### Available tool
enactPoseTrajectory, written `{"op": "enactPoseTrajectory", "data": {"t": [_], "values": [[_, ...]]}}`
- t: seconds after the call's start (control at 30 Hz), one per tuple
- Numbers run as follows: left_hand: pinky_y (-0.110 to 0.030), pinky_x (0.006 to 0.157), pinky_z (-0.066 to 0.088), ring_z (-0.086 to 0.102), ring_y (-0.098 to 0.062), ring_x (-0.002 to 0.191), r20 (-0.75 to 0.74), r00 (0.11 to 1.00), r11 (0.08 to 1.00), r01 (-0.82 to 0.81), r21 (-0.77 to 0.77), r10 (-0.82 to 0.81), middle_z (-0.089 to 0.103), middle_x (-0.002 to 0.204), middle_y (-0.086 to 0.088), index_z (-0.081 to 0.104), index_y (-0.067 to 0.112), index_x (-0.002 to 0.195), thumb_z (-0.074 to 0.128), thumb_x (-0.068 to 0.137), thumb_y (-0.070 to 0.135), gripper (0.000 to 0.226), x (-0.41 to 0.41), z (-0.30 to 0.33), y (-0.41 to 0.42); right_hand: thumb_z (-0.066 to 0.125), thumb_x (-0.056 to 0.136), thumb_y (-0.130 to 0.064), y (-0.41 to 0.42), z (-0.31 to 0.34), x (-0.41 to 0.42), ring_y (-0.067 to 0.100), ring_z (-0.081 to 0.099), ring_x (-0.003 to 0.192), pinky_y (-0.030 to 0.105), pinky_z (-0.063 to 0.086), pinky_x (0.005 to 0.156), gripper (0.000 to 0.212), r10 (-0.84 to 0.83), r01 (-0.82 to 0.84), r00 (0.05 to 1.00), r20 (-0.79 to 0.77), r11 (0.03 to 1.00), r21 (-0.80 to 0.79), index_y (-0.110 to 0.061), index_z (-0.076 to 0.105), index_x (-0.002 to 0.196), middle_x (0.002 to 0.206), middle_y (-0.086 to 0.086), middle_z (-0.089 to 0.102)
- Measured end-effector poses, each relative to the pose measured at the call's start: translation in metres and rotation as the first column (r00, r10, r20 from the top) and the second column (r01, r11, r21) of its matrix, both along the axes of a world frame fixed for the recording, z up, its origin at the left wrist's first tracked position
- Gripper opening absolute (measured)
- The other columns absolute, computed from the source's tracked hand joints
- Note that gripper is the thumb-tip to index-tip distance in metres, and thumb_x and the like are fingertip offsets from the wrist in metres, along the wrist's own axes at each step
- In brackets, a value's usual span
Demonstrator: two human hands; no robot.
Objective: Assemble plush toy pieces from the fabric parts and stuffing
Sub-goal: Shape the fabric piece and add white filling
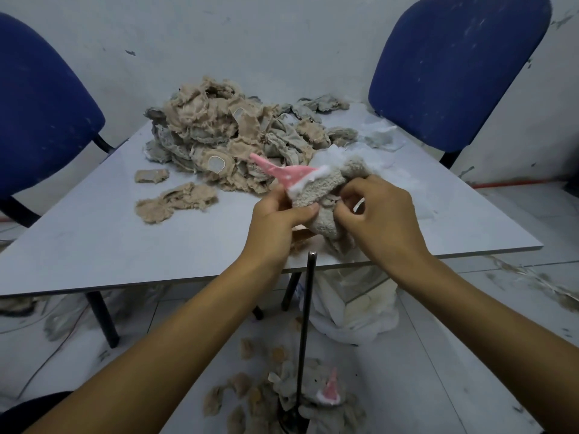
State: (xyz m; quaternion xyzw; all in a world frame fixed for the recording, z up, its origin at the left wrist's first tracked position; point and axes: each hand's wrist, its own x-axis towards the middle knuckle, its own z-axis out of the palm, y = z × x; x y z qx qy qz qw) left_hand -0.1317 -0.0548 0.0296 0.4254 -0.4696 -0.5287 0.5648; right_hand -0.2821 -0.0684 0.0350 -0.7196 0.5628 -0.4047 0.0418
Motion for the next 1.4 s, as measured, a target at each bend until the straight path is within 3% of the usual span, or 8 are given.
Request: {"op": "enactPoseTrajectory", "data": {"t": [0.17, 0.23, 0.33, 0.57, 0.97, 1.17, 1.3, 1.4], "values": [[-0.041, 0.08, 0.056, 0.059, -0.028, 0.104, 0.365, 0.845, 0.914, -0.308, -0.266, 0.391, 0.05, 0.117, -0.007, 0.033, 0.034, 0.11, 0.063, 0.086, 0.006, 0.048, 0.011, 0.007, 0.001, 0.067, 0.087, -0.016, 0.007, 0.004, -0.001, 0.009, 0.053, 0.07, 0.024, 0.046, 0.066, 0.004, 0.058, -0.053, 0.998, 0.035, 0.989, -0.137, -0.016, 0.066, 0.084, 0.08, -0.008, 0.056], [-0.035, 0.09, 0.043, 0.045, -0.026, 0.115, 0.558, 0.538, 0.719, -0.136, -0.682, 0.632, 0.042, 0.123, -0.01, 0.03, 0.034, 0.12, 0.067, 0.083, 0.013, 0.056, 0.022, 0.011, -0.001, 0.07, 0.087, -0.016, 0.012, 0.008, 0.0, 0.007, 0.05, 0.067, 0.021, 0.044, 0.063, 0.005, 0.084, -0.087, 0.996, -0.023, 0.978, -0.19, -0.016, 0.067, 0.082, 0.077, -0.011, 0.053], [-0.045, 0.09, 0.042, 0.045, -0.026, 0.111, 0.722, 0.322, 0.676, 0.261, -0.69, 0.613, 0.049, 0.12, -0.012, 0.049, 0.022, 0.129, 0.065, 0.088, 0.029, 0.045, 0.027, 0.018, -0.002, 0.071, 0.087, -0.021, 0.02, 0.008, 0.002, 0.009, 0.052, 0.067, 0.032, 0.048, 0.063, 0.006, 0.147, -0.163, 0.984, -0.101, 0.972, -0.167, -0.016, 0.069, 0.083, 0.076, -0.009, 0.055], [-0.046, 0.064, 0.048, 0.05, -0.023, 0.075, 0.817, 0.396, 0.761, 0.338, -0.554, 0.419, 0.054, 0.083, -0.001, 0.055, 0.012, 0.089, 0.063, 0.085, 0.016, 0.01, 0.028, 0.015, 0.009, 0.074, 0.087, -0.015, 0.036, 0.003, 0.0, 0.015, 0.057, 0.069, 0.04, 0.05, 0.06, 0.004, 0.207, -0.229, 0.971, -0.12, 0.95, -0.214, -0.013, 0.073, 0.085, 0.078, -0.002, 0.061], [-0.039, 0.038, 0.037, 0.043, -0.031, 0.05, 0.543, 0.431, 0.452, 0.301, -0.84, 0.721, 0.052, 0.07, -0.015, 0.056, -0.002, 0.067, 0.059, 0.078, -0.002, 0.011, 0.036, 0.0, 0.042, 0.068, 0.094, -0.009, 0.061, -0.002, 0.0, 0.029, 0.056, 0.069, 0.041, 0.042, 0.059, 0.015, 0.254, -0.439, 0.892, -0.373, 0.682, -0.585, -0.002, 0.075, 0.083, 0.077, 0.011, 0.065], [-0.034, 0.058, 0.037, 0.042, -0.02, 0.061, 0.746, 0.503, 0.485, 0.567, -0.665, 0.436, 0.05, 0.07, -0.003, 0.056, 0.004, 0.069, 0.051, 0.082, 0.018, 0.02, 0.057, -0.002, 0.048, 0.067, 0.094, -0.007, 0.07, -0.013, 0.004, 0.027, 0.056, 0.073, 0.034, 0.035, 0.069, 0.011, 0.263, -0.544, 0.815, -0.516, 0.652, -0.528, -0.005, 0.075, 0.086, 0.079, 0.009, 0.064], [-0.035, 0.06, 0.04, 0.049, -0.021, 0.066, 0.577, 0.801, 0.693, 0.324, -0.644, 0.162, 0.052, 0.073, 0.0, 0.055, 0.008, 0.081, 0.047, 0.083, 0.025, 0.018, 0.069, 0.012, 0.046, 0.067, 0.093, -0.002, 0.069, -0.017, 0.002, 0.028, 0.056, 0.073, 0.04, 0.046, 0.065, 0.01, 0.344, -0.612, 0.753, -0.561, 0.679, -0.405, -0.002, 0.074, 0.086, 0.079, 0.011, 0.062], [-0.025, 0.086, 0.043, 0.052, -0.014, 0.108, 0.74, 0.654, 0.772, 0.386, -0.505, 0.157, 0.05, 0.113, 0.005, 0.052, 0.025, 0.122, 0.058, 0.084, 0.047, 0.044, 0.064, 0.018, 0.041, 0.071, 0.092, -0.01, 0.068, -0.018, 0.001, 0.023, 0.055, 0.077, 0.026, 0.043, 0.074, 0.009, 0.499, -0.614, 0.783, -0.37, 0.712, -0.34, -0.003, 0.075, 0.088, 0.083, 0.011, 0.063]]}}
